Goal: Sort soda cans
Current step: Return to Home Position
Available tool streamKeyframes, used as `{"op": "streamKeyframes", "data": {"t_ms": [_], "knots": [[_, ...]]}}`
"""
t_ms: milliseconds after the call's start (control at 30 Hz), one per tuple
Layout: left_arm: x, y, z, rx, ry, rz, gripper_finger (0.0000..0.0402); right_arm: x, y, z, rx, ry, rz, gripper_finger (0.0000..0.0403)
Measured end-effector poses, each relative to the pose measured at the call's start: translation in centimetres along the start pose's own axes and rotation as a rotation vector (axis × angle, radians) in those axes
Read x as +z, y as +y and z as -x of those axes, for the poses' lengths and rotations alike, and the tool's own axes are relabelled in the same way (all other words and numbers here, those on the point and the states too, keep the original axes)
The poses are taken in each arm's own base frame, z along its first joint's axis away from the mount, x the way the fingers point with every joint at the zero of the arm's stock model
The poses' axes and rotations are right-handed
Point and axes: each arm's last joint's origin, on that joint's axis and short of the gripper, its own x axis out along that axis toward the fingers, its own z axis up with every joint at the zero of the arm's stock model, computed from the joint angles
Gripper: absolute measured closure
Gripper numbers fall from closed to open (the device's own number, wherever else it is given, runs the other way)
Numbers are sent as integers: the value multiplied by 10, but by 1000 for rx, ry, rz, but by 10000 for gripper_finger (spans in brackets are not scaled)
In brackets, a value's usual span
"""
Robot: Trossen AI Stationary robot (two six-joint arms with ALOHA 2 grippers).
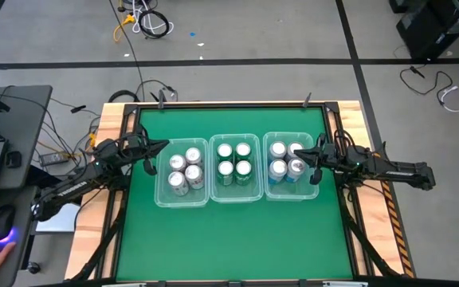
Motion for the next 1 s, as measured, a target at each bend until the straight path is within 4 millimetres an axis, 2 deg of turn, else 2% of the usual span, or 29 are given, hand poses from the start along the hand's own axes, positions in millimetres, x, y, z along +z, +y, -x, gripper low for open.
{"op": "streamKeyframes", "data": {"t_ms": [1000], "knots": [[0, 0, 0, 0, 0, 0, 400, 0, 0, 0, 0, 0, 0, 400]]}}
